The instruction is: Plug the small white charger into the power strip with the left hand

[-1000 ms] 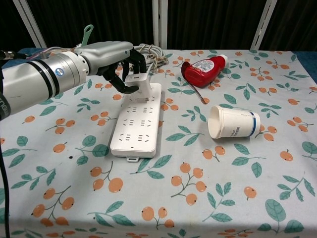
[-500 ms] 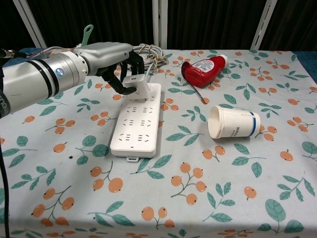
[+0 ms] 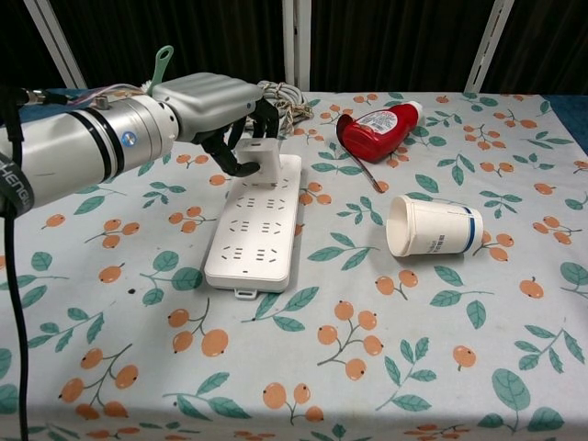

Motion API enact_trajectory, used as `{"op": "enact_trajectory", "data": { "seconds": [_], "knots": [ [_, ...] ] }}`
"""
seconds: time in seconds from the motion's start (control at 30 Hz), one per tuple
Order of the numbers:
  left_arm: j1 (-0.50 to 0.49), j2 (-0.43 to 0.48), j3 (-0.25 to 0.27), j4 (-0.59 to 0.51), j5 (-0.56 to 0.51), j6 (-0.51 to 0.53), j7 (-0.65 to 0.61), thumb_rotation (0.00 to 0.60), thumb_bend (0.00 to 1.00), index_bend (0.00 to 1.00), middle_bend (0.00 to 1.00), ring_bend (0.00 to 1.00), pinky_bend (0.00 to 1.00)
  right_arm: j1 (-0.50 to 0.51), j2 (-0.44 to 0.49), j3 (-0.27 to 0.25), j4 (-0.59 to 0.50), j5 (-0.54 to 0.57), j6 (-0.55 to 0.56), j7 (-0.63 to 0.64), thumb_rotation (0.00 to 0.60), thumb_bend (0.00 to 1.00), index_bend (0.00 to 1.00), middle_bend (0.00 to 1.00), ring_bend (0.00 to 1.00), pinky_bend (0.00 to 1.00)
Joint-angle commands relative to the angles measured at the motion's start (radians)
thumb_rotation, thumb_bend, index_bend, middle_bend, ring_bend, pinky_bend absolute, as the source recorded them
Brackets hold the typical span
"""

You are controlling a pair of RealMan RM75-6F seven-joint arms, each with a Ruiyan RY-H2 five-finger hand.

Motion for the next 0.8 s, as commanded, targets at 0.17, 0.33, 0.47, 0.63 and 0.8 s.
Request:
{"op": "enact_trajectory", "data": {
  "seconds": [0.17, 0.33, 0.47, 0.63, 0.8],
  "knots": [
    [-0.035, 0.003, 0.006, -0.050, -0.101, 0.012, 0.155, 0.600, 0.54, 0.70, 0.78, 0.58, 0.20, -0.003, -0.001, -0.001, 0.008, 0.000, 0.002, 0.010, 0.600, 0.15, 0.00, 0.00, 0.00, 0.00],
    [-0.054, -0.007, 0.012, -0.072, -0.166, 0.030, 0.236, 0.600, 0.54, 0.71, 0.78, 0.58, 0.19, -0.005, -0.002, -0.001, 0.015, -0.001, 0.003, 0.018, 0.600, 0.15, 0.00, 0.00, 0.00, 0.00],
    [-0.065, -0.017, 0.017, -0.075, -0.194, 0.046, 0.274, 0.600, 0.54, 0.71, 0.78, 0.58, 0.18, -0.006, -0.003, -0.002, 0.021, 0.000, 0.003, 0.025, 0.600, 0.15, 0.00, 0.00, 0.00, 0.00],
    [-0.075, -0.031, 0.029, -0.069, -0.209, 0.060, 0.304, 0.600, 0.54, 0.71, 0.78, 0.58, 0.17, -0.008, -0.005, -0.002, 0.028, 0.000, 0.005, 0.033, 0.600, 0.15, 0.00, 0.00, 0.00, 0.00],
    [-0.086, -0.044, 0.033, -0.063, -0.213, 0.071, 0.319, 0.600, 0.54, 0.71, 0.78, 0.58, 0.17, -0.008, -0.006, -0.001, 0.032, 0.000, 0.003, 0.037, 0.600, 0.15, 0.00, 0.00, 0.00, 0.00]
  ]
}}
